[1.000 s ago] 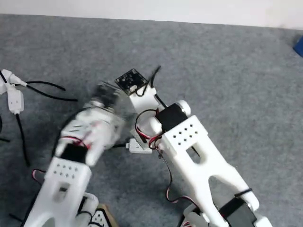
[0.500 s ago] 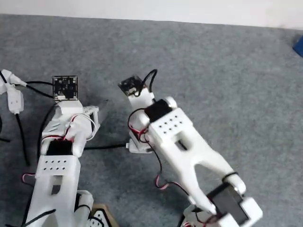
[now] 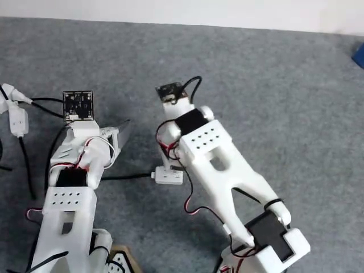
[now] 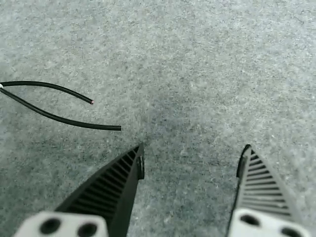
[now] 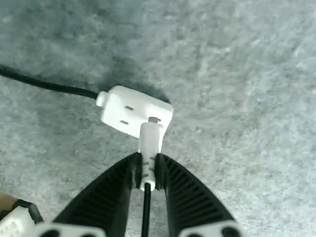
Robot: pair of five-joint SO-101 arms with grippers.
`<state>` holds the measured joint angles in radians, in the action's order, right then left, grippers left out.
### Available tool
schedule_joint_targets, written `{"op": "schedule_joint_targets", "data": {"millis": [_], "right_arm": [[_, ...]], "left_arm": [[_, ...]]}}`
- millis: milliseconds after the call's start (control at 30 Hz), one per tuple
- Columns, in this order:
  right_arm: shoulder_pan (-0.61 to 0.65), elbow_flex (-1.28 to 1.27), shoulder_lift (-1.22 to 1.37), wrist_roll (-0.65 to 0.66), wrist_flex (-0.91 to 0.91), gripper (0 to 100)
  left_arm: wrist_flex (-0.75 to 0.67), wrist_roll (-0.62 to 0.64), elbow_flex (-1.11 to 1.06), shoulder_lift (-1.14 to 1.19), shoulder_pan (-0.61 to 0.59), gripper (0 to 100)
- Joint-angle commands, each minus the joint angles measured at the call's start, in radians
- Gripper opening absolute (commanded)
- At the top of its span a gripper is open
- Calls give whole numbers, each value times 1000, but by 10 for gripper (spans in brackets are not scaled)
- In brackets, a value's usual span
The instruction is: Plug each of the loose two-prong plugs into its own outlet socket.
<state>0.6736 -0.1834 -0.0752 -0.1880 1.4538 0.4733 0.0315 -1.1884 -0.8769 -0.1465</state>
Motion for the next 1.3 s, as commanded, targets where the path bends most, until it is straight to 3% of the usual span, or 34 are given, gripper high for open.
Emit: {"op": "schedule_joint_targets", "data": {"millis": [0, 733, 967, 1267], "right_arm": [[-35, 42, -7, 6, 19, 6], [-4, -39, -5, 6, -13, 6], [77, -38, -4, -14, -15, 6], [21, -47, -4, -5, -28, 6]], "left_arm": [[-23, 6, 16, -2, -7, 309], [-25, 6, 16, -2, -5, 309], [-25, 6, 16, -2, -5, 309], [-25, 6, 16, -1, -5, 309]]}}
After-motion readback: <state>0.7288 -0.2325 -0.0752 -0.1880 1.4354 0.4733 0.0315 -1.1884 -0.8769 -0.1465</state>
